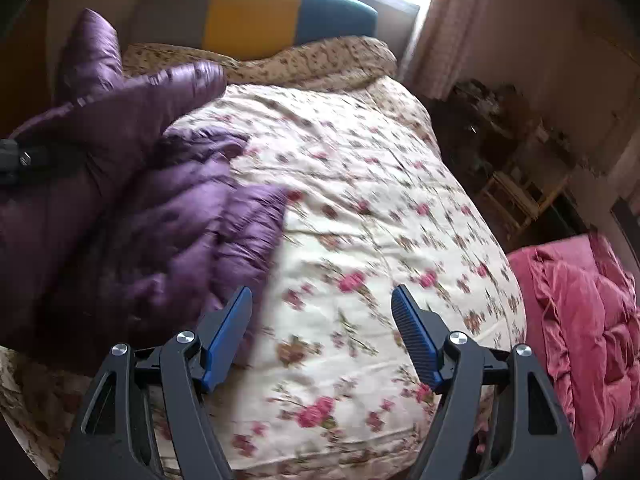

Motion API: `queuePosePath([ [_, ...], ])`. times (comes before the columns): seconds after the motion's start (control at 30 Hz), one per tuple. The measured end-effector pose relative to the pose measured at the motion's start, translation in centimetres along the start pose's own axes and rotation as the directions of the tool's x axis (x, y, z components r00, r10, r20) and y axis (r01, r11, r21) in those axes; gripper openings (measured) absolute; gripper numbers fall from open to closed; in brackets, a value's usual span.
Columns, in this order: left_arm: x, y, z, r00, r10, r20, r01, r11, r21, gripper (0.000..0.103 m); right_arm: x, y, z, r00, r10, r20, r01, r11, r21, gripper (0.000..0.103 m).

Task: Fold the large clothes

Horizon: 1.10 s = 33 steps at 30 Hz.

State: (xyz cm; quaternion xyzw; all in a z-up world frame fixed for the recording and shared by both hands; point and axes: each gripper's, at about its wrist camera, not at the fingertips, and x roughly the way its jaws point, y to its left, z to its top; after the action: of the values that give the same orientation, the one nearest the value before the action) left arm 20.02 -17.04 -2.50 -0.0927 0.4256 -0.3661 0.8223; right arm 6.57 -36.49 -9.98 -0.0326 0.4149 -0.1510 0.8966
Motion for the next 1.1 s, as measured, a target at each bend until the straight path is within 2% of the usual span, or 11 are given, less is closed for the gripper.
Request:
queuePosePath([
  [0.13, 3.7, -1.3, -0.6, 0.998, 0.023, -0.064, -0.021, 0.999, 0.028, 0.02, 1.1, -1.6, -1.0, 0.999, -0.003, -0.04, 0.004, 1.0, 0.031, 0.072],
  [0.27, 4.3, -2.0, -1.1, 0.997, 0.035, -0.074, -0.032, 0.999, 0.044, 0.021, 1.6, -1.6, -1.4, 0.998, 0.01, -0.065, -0.006, 0.999, 0.051, 0.072],
  [0.37, 3.2, -2.6, -0.6, 0.998, -0.006, -0.064, 0.007, 1.0, 0.025, 0.044, 1.5, -1.3, -1.5, 0.997, 0.021, -0.072, -0.017, 0.998, 0.055, 0.074],
  [0.4, 2.7, -2.5, -0.5, 0.998, -0.029, -0.055, 0.03, 0.999, 0.015, 0.059, 1.2, -1.0, -1.5, 0.997, 0.021, -0.069, -0.017, 0.999, 0.052, 0.075],
  [0.43, 1.8, -2.6, -0.5, 0.999, -0.04, -0.036, 0.041, 0.999, 0.015, 0.063, 1.1, -0.7, -1.5, 0.998, 0.02, -0.067, -0.017, 0.999, 0.046, 0.076],
  [0.6, -2.3, -2.6, -0.4, 0.996, -0.088, 0.026, 0.087, 0.995, 0.037, 0.066, -0.5, 1.2, -1.5, 0.998, 0.018, -0.057, -0.018, 1.0, -0.005, 0.078],
  [0.77, -6.9, -1.6, -0.4, 0.986, -0.129, 0.11, 0.126, 0.992, 0.028, 0.066, -4.1, 3.1, -1.1, 0.999, 0.038, -0.005, -0.038, 0.996, -0.079, 0.084],
  [0.87, -9.5, 1.1, -0.6, 0.984, -0.08, 0.159, 0.085, 0.996, -0.02, 0.069, -6.4, 4.1, -0.6, 0.997, 0.073, 0.034, -0.07, 0.992, -0.104, 0.086],
  [0.9, -10.2, 2.7, -0.9, 0.985, -0.029, 0.169, 0.038, 0.998, -0.052, 0.069, -7.4, 4.6, -0.3, 0.995, 0.089, 0.053, -0.083, 0.99, -0.117, 0.086],
  [1.1, -11.6, 9.5, -3.7, 0.975, 0.174, 0.141, -0.149, 0.974, -0.17, 0.069, -11.3, 7.6, 1.7, 0.978, 0.154, 0.143, -0.127, 0.974, -0.186, 0.085],
])
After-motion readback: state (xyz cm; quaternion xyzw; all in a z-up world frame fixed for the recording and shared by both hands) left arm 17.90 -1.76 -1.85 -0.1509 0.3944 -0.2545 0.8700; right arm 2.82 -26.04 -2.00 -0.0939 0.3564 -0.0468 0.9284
